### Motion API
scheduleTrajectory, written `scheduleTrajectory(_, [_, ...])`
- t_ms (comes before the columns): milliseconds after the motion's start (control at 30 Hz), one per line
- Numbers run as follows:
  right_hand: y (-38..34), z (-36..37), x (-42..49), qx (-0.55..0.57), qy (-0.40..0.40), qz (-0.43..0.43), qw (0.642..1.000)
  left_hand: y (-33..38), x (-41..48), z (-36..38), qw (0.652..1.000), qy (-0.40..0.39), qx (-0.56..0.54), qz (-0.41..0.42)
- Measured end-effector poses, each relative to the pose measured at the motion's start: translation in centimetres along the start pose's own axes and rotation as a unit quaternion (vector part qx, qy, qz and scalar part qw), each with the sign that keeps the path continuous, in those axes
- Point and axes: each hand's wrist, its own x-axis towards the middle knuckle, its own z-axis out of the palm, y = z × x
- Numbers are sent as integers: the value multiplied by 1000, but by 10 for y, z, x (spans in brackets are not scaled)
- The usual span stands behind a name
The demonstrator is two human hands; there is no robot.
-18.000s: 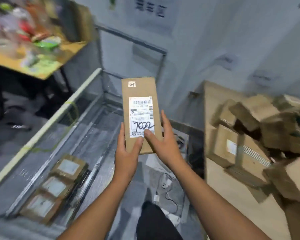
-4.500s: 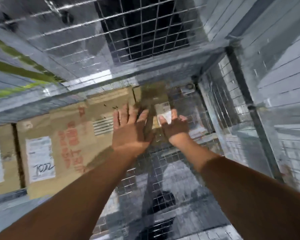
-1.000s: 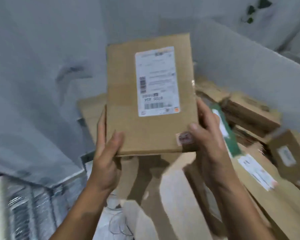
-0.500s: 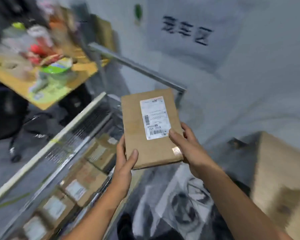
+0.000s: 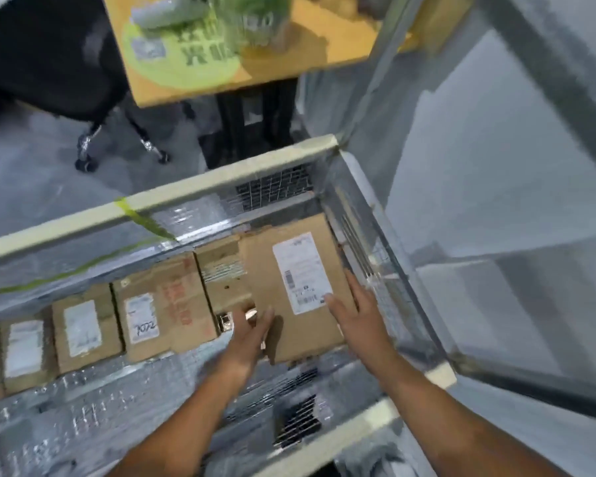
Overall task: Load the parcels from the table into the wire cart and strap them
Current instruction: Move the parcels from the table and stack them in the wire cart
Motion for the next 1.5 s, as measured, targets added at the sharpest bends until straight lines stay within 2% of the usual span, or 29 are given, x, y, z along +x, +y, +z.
scheduleTrajectory(67, [30,-4,42,3,-6,8,1000,-19,46,1,999,-1,53,-5])
scheduleTrajectory(133, [54,-6,77,-12,15,26,999,-39,90,-9,980,-20,198,15])
scheduleTrajectory(167, [65,-6,92,-29,33,33,998,-48,113,-17,955,-12,293,32])
scheduleTrajectory(233, [81,-1,111,-58,63,22,996,-58,160,-31,863,16,498,86])
scheduleTrajectory(267, [86,3,119,-61,68,10,996,-60,183,-35,818,19,564,108])
scheduleTrajectory(300, [90,8,126,-58,66,-1,996,-58,206,-35,786,14,606,120])
scheduleTrajectory(367, [95,18,140,-76,57,-18,995,-50,248,-24,751,-9,651,109])
scheduleTrajectory(400, [96,23,147,-102,57,-23,993,-46,266,-15,744,-27,661,98])
scheduleTrajectory(433, [96,27,153,-131,60,-28,989,-46,284,-7,752,-56,653,71])
scheduleTrajectory(500, [101,34,164,-165,67,-44,983,-49,313,5,795,-125,593,-41])
scheduleTrajectory(533, [106,36,167,-161,68,-49,983,-52,326,5,802,-155,568,-102])
scheduleTrajectory(600, [121,37,165,-78,49,-38,995,-62,345,-1,782,-207,556,-191])
scheduleTrajectory(667, [138,35,160,-11,19,-10,1000,-73,360,-9,760,-224,575,-202])
scheduleTrajectory(700, [145,34,159,-15,14,1,1000,-75,364,-10,752,-215,598,-176])
scheduleTrajectory(767, [154,36,161,-46,37,11,998,-79,370,-12,730,-152,666,-26])
scheduleTrajectory(833, [156,43,167,-64,63,-1,996,-77,372,-11,658,-109,732,140])
scheduleTrajectory(933, [157,46,174,-69,72,-9,995,-77,376,-9,561,-88,791,230])
scheduleTrajectory(967, [154,44,178,-81,77,-7,994,-81,377,-11,540,-85,802,242])
scheduleTrajectory(1000, [151,43,182,-96,83,-2,992,-82,377,-13,534,-86,804,248])
scheduleTrajectory(1167, [139,48,215,-225,92,35,969,-86,374,-13,613,-108,750,224])
scheduleTrajectory(1267, [141,62,237,-284,113,3,952,-97,360,-14,720,-127,671,126])
scheduleTrajectory(1300, [143,68,245,-296,113,-4,949,-101,354,-15,752,-113,639,119])
scheduleTrajectory(1367, [148,76,262,-319,107,1,942,-104,344,-18,793,-69,590,136])
scheduleTrajectory(1433, [155,80,278,-356,89,14,930,-105,331,-15,820,-45,554,137])
scheduleTrajectory(1467, [159,80,286,-371,80,19,925,-106,325,-10,819,-31,551,158])
scheduleTrajectory(1500, [161,80,293,-380,75,22,922,-108,323,-5,802,-22,563,197])
